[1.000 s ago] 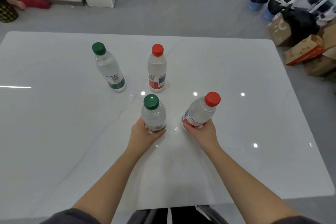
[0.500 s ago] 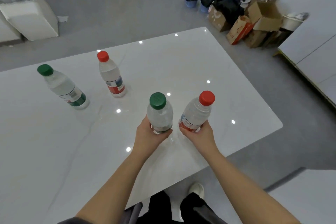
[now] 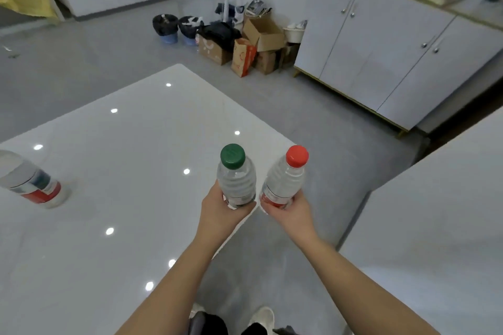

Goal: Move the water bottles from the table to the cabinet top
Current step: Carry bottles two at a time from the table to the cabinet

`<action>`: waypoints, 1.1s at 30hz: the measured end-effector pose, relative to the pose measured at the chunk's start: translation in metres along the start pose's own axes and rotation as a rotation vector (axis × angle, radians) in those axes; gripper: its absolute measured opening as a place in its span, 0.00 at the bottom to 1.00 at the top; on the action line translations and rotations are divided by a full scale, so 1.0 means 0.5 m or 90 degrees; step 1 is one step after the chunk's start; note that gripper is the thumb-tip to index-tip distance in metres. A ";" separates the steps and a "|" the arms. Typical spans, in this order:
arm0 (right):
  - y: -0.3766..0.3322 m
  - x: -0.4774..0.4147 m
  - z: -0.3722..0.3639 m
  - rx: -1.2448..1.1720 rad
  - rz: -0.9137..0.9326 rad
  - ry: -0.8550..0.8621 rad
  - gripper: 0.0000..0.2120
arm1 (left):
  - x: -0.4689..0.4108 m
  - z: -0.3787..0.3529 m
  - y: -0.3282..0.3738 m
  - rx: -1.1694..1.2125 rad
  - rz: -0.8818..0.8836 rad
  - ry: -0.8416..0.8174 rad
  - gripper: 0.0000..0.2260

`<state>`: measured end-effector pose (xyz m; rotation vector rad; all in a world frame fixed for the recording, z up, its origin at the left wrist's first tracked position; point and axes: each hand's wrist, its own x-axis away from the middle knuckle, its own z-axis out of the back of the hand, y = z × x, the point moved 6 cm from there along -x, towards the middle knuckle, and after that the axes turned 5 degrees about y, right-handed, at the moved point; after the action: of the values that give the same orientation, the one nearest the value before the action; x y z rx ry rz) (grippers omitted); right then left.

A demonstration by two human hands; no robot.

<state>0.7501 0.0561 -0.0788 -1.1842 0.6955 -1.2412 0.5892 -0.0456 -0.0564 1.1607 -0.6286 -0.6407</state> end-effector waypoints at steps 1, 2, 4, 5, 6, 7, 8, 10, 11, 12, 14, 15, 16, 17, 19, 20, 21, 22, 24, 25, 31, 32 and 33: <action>0.003 0.005 0.038 -0.003 0.004 0.027 0.25 | 0.007 -0.035 0.015 0.002 -0.010 -0.024 0.16; 0.006 0.009 0.077 -0.002 0.009 0.051 0.25 | 0.014 -0.070 0.030 0.005 -0.022 -0.051 0.16; 0.015 0.020 0.153 0.009 0.013 0.099 0.25 | 0.028 -0.138 0.062 0.012 -0.043 -0.107 0.18; 0.015 0.026 0.190 0.009 0.012 0.125 0.25 | 0.033 -0.169 0.079 0.016 -0.056 -0.132 0.19; 0.011 0.032 0.224 0.007 0.010 0.153 0.25 | 0.037 -0.198 0.101 0.020 -0.070 -0.157 0.20; 0.002 0.038 0.258 0.006 0.010 0.183 0.25 | 0.039 -0.225 0.125 0.025 -0.087 -0.181 0.21; -0.009 0.042 0.290 0.000 0.013 0.212 0.24 | 0.039 -0.251 0.149 0.029 -0.105 -0.206 0.22; -0.038 0.045 0.348 -0.018 0.030 0.261 0.25 | 0.035 -0.295 0.206 0.032 -0.145 -0.249 0.21; -0.056 0.046 0.375 -0.020 0.037 0.282 0.25 | 0.032 -0.314 0.238 0.033 -0.165 -0.269 0.21; -0.074 0.048 0.400 -0.018 0.044 0.307 0.26 | 0.028 -0.332 0.270 0.037 -0.185 -0.288 0.21; -0.121 0.045 0.451 -0.018 0.067 0.346 0.27 | 0.019 -0.368 0.341 0.043 -0.227 -0.324 0.22; -0.144 0.040 0.472 -0.015 0.076 0.362 0.29 | 0.012 -0.380 0.373 0.044 -0.246 -0.332 0.23; -0.172 0.038 0.498 -0.013 0.091 0.386 0.30 | 0.010 -0.392 0.413 0.048 -0.271 -0.339 0.24; -0.200 0.036 0.520 -0.013 0.102 0.404 0.31 | 0.006 -0.401 0.449 0.051 -0.292 -0.340 0.24; -0.255 0.030 0.560 -0.014 0.125 0.436 0.31 | -0.002 -0.412 0.520 0.062 -0.330 -0.336 0.23; -0.281 0.027 0.578 -0.013 0.137 0.449 0.30 | -0.004 -0.416 0.553 0.069 -0.346 -0.332 0.23; -0.304 0.026 0.593 -0.008 0.148 0.462 0.29 | -0.005 -0.418 0.583 0.077 -0.360 -0.329 0.23; -0.325 0.025 0.606 -0.001 0.155 0.474 0.29 | -0.007 -0.421 0.610 0.082 -0.372 -0.329 0.24; -0.358 0.025 0.626 0.006 0.161 0.498 0.29 | -0.010 -0.426 0.653 0.085 -0.391 -0.340 0.24; -0.370 0.025 0.633 0.006 0.161 0.507 0.29 | -0.011 -0.427 0.671 0.085 -0.401 -0.348 0.25; -0.412 0.015 0.652 0.003 0.157 0.538 0.32 | -0.023 -0.425 0.726 0.059 -0.440 -0.350 0.27; -0.417 0.013 0.654 0.002 0.158 0.542 0.33 | -0.027 -0.427 0.728 0.055 -0.442 -0.349 0.27; -0.422 0.011 0.654 0.002 0.159 0.545 0.33 | -0.032 -0.430 0.731 0.054 -0.444 -0.349 0.27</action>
<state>0.9776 0.1671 0.2169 -0.4922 1.4151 -1.5169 0.7841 0.1971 0.2315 1.2909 -0.7062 -1.5731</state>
